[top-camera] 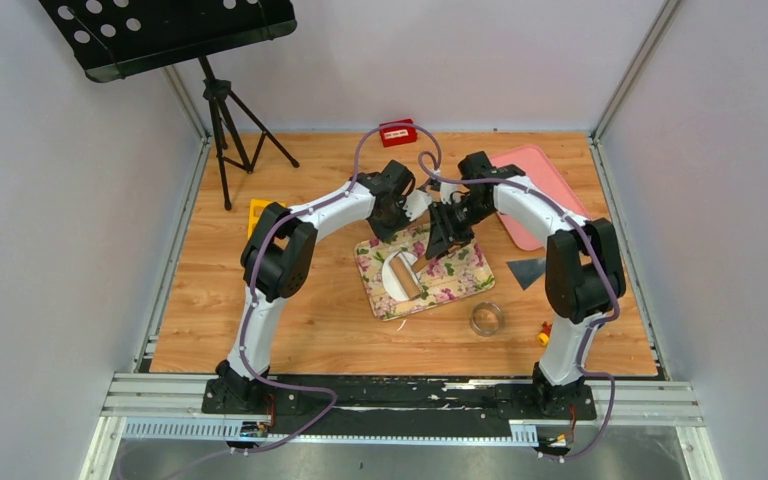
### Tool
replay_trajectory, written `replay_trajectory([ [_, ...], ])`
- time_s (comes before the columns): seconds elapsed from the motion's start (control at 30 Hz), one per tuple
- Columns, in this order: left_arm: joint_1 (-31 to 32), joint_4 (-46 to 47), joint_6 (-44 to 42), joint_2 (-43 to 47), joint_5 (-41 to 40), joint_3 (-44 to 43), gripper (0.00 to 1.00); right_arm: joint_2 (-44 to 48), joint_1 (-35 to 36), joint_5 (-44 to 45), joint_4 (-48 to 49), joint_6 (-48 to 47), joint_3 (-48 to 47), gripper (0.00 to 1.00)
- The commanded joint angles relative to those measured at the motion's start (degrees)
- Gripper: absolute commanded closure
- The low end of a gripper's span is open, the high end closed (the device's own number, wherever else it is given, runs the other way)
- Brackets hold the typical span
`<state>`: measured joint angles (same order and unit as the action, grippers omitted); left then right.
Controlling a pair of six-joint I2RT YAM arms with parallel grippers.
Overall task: Roll out the dumpling wrappers from the dough
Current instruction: Flatten out the dough on the work surface.
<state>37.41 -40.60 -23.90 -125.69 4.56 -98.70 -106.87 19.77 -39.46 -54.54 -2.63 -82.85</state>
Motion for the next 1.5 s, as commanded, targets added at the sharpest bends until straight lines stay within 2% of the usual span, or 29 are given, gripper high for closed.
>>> replay_trajectory([
  [0.0, 0.1, 0.5, 1.3, -3.5, -0.6, 0.9, 1.0, -1.3, 2.4, 1.3, 1.8, -1.2, 0.7, 1.0],
  [0.47, 0.1, 0.3, 1.2, -3.1, -0.6, 0.9, 1.0, -5.0, 7.0, 8.0, -0.8, -2.9, -3.0, 1.0],
  [0.77, 0.1, 0.6, 1.1, -2.8, -0.7, 1.1, 1.0, -7.2, 9.5, 9.3, -2.2, -3.9, -4.3, 1.0],
  [0.87, 0.2, 0.8, 1.1, -2.6, -0.7, 1.3, 1.0, -6.7, 10.0, 7.0, -2.2, -5.2, -3.9, 1.0],
  [1.0, 0.2, 0.9, 1.1, -2.6, -0.9, 1.4, 1.0, -2.0, 8.9, 4.2, 0.2, -6.6, -2.8, 1.0],
  [1.17, 0.0, 1.1, 1.2, -2.7, -1.9, 1.8, 1.0, 2.2, 4.1, 1.5, 1.2, -7.5, -2.1, 1.0],
  [1.47, -0.7, 1.0, 1.8, -3.0, -1.6, 1.8, 1.0, 3.6, 0.7, -0.4, 1.6, -8.0, 0.8, 1.0],
])
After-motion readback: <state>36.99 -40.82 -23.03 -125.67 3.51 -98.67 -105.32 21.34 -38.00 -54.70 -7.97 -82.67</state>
